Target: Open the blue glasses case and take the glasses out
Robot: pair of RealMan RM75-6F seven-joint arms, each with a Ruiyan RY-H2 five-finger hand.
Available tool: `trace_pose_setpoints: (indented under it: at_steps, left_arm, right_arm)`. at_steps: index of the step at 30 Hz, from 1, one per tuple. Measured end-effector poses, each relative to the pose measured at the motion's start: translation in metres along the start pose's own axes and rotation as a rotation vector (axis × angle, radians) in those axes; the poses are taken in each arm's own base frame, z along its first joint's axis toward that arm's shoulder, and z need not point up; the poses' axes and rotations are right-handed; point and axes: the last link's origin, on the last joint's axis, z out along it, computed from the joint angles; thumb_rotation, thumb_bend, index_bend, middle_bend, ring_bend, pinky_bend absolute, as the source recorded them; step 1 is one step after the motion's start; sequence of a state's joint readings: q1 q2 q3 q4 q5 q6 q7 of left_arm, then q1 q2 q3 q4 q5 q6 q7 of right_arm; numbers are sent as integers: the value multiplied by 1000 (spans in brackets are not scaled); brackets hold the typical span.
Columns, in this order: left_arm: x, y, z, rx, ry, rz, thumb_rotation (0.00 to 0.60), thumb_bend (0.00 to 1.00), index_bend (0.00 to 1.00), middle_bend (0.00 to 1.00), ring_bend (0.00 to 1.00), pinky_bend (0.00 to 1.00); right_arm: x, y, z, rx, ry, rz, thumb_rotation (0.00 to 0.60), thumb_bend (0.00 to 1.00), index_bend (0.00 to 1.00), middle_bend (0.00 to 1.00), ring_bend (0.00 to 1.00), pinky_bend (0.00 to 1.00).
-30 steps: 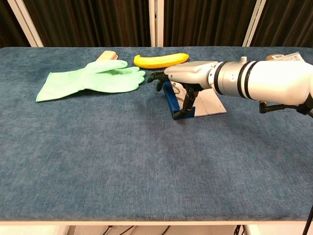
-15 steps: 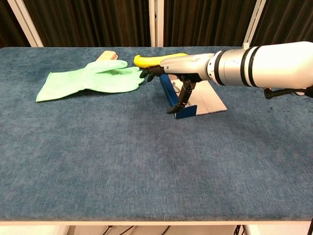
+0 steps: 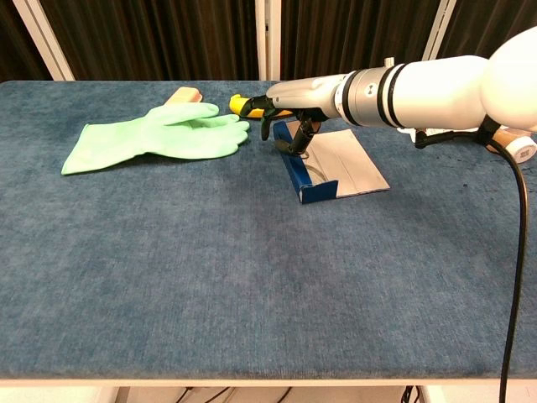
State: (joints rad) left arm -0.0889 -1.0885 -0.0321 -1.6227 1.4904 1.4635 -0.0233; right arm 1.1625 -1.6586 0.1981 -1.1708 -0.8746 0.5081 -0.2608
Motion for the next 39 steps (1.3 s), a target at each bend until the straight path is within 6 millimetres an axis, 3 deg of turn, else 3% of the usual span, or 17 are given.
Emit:
trace_pose_setpoints:
  at_steps: [10,14,21,28,32,39]
  left_arm:
    - [0,0,0,0,-1,3,600,373,658,667,429,341]
    - [0,0,0,0,-1,7,600,373,658,667,429,340]
    - [0,1,0,1,0,16,600,373,658,667,429,338]
    - [-1,1,0,3,2,22,600,374,658,667,429,338]
    - [-1,1,0,4,3,23,600,373,658,667,428,337]
    - [-1,1,0,5,2,20,600,373,658,667,429,337]
  right_arm:
    - [5,26,-7,-95,-16,-21,584,569,0,254,0,0]
    - [7,38,-22,-121,-28,-35,583,567,0,259,0,0]
    - [1,58,-58,-171,-96,-53,583,480,0,268,0,0]
    - [-11,62,-86,-178,-152,-65,585,454,0,271,0,0]
    - [-11,61,-87,-156,-116,-99,583,447,12,253,0,0]
    - [-17,55,-72,-116,-77,-144,585,445,121,233,0,0]
